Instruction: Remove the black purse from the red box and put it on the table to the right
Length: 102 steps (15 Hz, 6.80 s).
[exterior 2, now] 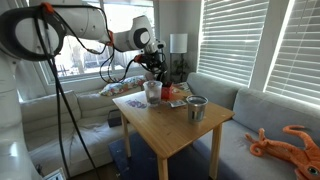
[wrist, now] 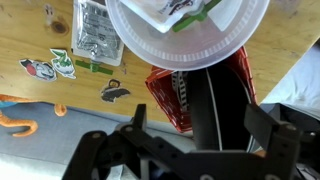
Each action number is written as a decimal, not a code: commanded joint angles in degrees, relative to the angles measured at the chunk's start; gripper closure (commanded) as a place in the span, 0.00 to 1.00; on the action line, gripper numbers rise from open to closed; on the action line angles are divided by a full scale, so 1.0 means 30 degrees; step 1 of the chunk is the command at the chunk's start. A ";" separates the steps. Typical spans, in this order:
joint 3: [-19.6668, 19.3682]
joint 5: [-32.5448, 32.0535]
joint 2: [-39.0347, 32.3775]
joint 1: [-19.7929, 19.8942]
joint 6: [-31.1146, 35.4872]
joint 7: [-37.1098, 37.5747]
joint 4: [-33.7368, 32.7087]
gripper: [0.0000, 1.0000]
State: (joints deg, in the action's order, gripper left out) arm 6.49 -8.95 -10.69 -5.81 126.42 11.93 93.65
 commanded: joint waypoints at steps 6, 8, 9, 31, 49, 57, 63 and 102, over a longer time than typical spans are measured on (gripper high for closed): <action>-0.0300 0.0057 -0.0080 -0.0302 -0.0309 0.0070 -0.0371 0.00; -0.0302 0.0057 -0.0080 -0.0303 -0.0322 0.0074 -0.0371 0.00; -0.0302 0.0057 -0.0080 -0.0304 -0.0325 0.0075 -0.0372 0.00; -0.1024 -0.0314 -0.5072 -0.1250 0.1386 0.1329 -0.5512 0.00; -0.1223 0.0467 -0.4523 -0.1259 0.0826 0.0646 -0.6746 1.00; -0.3881 -0.2262 0.1227 -0.0995 0.2969 0.6230 -0.1490 0.97; -0.3297 -0.4028 0.4687 -0.0108 -0.3722 0.5599 0.2299 0.97; -0.2031 -0.5622 0.0113 0.0374 -1.4330 0.1984 -0.4906 0.04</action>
State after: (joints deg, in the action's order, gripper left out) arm -0.61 -28.26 -15.74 -3.01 82.17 17.07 79.60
